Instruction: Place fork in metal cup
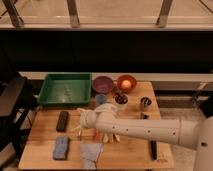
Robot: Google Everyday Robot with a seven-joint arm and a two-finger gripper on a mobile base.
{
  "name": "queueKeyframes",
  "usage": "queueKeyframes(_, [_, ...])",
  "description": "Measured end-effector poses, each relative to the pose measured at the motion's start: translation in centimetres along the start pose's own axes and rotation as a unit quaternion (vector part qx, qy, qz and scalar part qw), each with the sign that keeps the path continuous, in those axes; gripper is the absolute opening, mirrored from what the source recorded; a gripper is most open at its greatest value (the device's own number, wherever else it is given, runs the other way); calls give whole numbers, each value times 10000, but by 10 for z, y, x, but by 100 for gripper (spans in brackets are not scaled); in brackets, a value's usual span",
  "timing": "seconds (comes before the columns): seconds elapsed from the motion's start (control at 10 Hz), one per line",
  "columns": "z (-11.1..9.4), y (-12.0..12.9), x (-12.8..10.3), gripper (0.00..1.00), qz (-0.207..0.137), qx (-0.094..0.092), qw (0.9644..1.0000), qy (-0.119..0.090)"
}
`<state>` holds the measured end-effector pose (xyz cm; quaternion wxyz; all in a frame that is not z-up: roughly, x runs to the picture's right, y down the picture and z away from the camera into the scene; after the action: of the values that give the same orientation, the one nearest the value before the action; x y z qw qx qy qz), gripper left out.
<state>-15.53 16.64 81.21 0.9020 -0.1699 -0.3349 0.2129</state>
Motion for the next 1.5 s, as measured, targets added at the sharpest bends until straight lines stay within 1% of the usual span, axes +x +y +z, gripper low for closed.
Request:
queueKeyframes(0.3, [9,-5,6,74,111,-4,9999,-27])
queueKeyframes(0.9, [18,-2,18,74,336,0,9994,-102])
queueKeyframes(1.2, [18,-3,30,74,503,96,9986,-88])
queueKeyframes(1.5, [13,-5,41,74,673,210,9975,-53])
